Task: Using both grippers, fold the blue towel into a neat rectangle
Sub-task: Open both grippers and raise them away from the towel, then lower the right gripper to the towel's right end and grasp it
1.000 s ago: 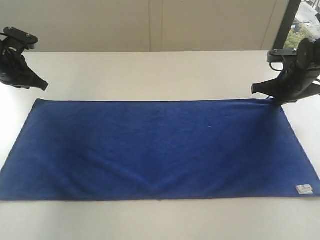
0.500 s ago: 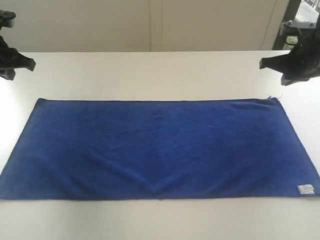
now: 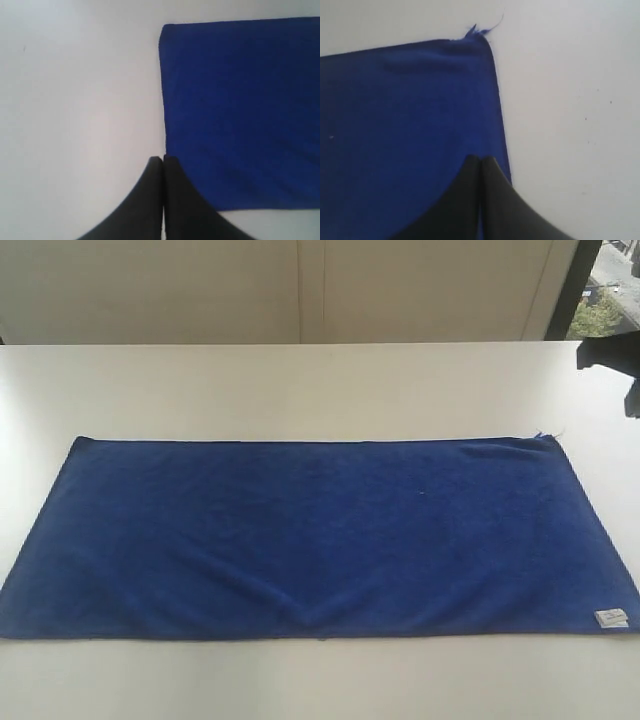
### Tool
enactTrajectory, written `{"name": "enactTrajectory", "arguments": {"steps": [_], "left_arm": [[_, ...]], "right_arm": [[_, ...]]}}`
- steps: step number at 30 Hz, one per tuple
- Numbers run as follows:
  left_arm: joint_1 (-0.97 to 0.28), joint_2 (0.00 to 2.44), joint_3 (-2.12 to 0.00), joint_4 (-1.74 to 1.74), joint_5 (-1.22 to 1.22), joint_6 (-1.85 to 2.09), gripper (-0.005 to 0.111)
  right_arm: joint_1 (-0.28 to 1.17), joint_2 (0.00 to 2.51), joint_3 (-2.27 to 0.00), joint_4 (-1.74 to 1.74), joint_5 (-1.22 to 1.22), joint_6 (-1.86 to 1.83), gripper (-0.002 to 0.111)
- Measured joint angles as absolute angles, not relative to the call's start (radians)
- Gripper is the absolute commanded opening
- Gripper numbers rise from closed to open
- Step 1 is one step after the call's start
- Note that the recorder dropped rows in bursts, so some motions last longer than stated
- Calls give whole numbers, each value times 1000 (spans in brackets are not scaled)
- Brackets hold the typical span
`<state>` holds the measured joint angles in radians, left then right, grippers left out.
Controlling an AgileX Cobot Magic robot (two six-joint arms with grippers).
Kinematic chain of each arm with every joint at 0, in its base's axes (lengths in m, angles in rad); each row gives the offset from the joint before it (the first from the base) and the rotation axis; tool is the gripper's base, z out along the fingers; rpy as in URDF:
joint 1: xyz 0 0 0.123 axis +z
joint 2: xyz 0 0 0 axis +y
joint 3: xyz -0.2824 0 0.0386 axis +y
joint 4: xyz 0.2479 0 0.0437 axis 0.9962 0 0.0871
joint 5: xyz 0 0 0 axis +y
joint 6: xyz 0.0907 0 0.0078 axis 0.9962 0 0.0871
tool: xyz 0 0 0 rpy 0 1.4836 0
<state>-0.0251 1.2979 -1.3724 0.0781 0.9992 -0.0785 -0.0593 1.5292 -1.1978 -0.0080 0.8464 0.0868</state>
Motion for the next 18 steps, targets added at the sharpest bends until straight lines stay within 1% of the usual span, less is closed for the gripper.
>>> {"name": "enactTrajectory", "arguments": {"steps": [10,15,18], "left_arm": [[-25,850,-1092,50,1009,-65,0],[-25,697,-1049,51,1011,-55,0],[-25,651,-1048,53,1023,-50,0]], "right_arm": [[-59,1209,-965,0,767,52,0],[-59,1101,-893,0,734,38,0],[-59,1091,-875,6,741,38,0]]}}
